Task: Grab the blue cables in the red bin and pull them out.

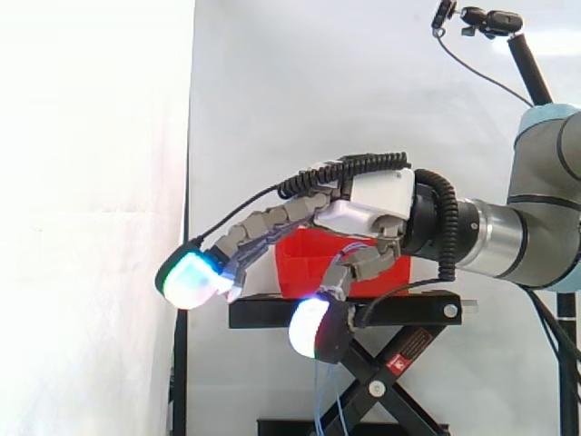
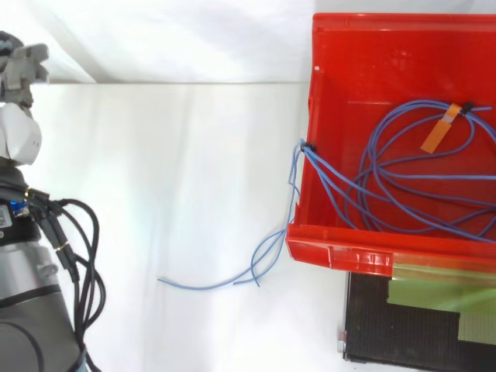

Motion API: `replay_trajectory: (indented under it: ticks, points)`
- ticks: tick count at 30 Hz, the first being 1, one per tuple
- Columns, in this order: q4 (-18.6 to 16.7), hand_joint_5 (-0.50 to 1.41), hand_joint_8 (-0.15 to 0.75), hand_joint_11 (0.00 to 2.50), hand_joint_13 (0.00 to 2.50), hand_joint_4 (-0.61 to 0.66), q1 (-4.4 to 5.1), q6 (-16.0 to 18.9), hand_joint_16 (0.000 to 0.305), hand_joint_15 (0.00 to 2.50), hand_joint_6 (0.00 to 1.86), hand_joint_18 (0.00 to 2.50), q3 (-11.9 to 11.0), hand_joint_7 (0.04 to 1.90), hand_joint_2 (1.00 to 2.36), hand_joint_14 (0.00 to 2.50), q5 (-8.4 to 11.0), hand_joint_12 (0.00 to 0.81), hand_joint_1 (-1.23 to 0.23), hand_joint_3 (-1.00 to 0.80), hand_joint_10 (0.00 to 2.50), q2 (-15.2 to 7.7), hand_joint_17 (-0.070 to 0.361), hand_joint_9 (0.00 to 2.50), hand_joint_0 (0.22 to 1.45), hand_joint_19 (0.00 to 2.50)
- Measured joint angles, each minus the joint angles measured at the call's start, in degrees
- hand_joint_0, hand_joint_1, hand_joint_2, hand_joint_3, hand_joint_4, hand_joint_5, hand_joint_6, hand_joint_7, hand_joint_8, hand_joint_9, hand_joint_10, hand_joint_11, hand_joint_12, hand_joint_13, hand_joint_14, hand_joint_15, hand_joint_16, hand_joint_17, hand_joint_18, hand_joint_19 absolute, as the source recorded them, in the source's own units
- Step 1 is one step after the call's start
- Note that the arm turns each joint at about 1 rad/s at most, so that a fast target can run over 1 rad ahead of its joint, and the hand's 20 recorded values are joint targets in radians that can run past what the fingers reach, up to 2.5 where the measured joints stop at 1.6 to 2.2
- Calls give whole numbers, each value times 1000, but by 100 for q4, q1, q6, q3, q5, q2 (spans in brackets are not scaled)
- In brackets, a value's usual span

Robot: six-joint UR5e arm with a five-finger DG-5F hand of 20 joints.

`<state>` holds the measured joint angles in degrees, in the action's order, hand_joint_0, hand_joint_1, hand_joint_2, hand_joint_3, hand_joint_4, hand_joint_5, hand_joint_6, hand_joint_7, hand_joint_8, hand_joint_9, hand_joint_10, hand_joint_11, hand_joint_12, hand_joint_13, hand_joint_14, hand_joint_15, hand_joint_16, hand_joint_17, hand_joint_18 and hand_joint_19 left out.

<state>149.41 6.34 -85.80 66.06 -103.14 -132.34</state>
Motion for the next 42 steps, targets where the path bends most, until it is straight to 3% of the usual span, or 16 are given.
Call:
replay_trajectory:
  ticks: [10,23,29,37,42]
  points:
    - [-116,529,295,661,508,223,-184,-1509,49,590,10,405,2,328,1000,20,-156,377,-886,-1000,17,2,111,696,738,710]
    - [649,530,297,664,522,233,-407,-3424,49,607,10,408,-2,329,1000,21,-317,378,-877,-1000,17,6,110,722,746,713]
    - [849,531,301,661,533,237,-518,-4103,48,615,10,417,-33,330,1000,19,-442,376,-871,-1000,17,3,109,733,749,722]
    - [1135,535,302,659,540,237,-623,-4424,48,617,10,424,-136,328,1000,21,-509,376,-865,-1000,19,5,108,743,757,722]
    - [1674,535,303,670,543,241,-691,-4458,48,620,10,427,-392,329,1000,21,-544,375,-862,-1000,17,1,108,748,761,722]
